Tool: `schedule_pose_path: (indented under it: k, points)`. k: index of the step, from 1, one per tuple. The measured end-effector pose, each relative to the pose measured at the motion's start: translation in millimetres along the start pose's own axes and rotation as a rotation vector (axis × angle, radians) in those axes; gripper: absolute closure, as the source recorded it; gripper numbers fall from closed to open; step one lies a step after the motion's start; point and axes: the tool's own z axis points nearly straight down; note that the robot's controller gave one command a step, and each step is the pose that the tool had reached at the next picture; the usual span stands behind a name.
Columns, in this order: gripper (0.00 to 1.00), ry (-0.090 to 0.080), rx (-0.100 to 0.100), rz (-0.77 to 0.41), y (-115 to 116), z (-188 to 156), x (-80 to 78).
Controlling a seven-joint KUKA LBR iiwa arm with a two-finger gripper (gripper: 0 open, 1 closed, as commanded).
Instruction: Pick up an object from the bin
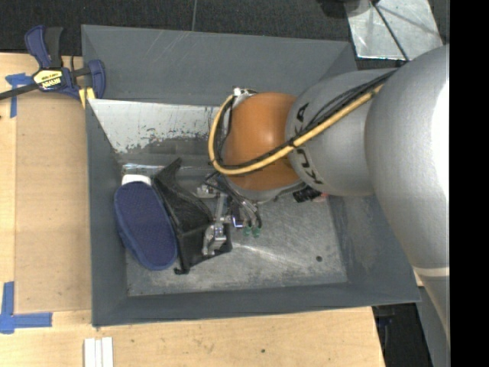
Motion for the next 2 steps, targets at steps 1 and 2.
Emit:
schedule_pose_path:
  k: [1,2]
  points:
    - [0.00,0.008,0.001,0.126,-9.6,0.8,12.1]
    - [0.00,0.005,-0.001,0.285,-5.2,24.8,10.0]
